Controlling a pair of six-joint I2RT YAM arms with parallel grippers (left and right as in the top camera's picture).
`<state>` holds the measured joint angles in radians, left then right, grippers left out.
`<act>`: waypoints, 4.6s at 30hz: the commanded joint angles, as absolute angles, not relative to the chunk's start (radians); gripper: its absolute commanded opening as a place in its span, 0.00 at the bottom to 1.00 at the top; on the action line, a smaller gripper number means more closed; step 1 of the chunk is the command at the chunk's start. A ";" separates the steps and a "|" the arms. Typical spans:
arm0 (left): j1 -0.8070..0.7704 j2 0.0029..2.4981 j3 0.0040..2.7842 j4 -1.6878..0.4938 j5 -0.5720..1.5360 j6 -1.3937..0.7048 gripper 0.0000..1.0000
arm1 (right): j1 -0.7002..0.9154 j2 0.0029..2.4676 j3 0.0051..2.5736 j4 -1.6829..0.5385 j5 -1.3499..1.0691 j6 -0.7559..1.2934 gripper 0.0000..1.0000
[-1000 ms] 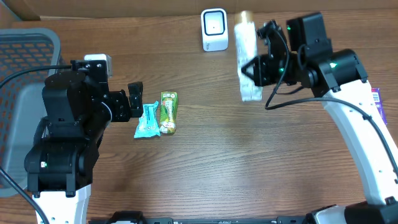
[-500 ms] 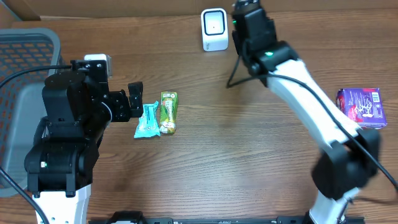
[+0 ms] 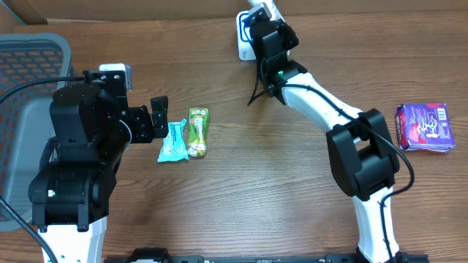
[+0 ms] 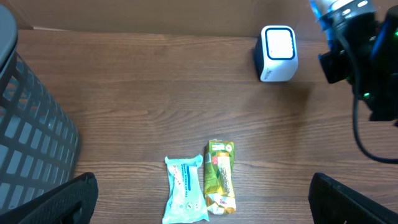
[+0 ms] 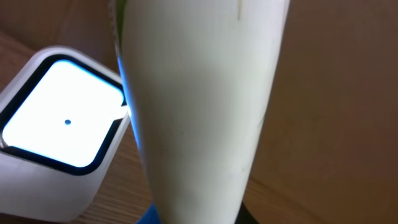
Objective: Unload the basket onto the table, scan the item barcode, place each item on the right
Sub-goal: 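Hold the white tube in front of the scanner window, then move the tube right and lay it beside the purple package, then reach the right gripper to the green tea packet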
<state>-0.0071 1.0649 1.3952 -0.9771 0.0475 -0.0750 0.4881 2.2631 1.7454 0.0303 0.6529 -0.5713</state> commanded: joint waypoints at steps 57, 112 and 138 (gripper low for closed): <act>-0.007 1.060 1.410 -0.976 0.044 -0.067 1.00 | 0.162 1.713 1.663 -1.127 0.140 0.646 0.04; -0.007 1.060 1.410 -0.976 0.044 -0.067 1.00 | 0.648 1.948 1.421 -0.466 -0.315 0.577 0.52; -0.007 1.060 1.410 -0.976 0.044 -0.067 1.00 | 0.804 2.096 1.421 -0.281 -0.184 0.656 0.50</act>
<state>-0.0071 1.0649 1.3952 -0.9771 0.0475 -0.0750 0.7990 2.0735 1.4055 -0.2874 -0.2489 0.6014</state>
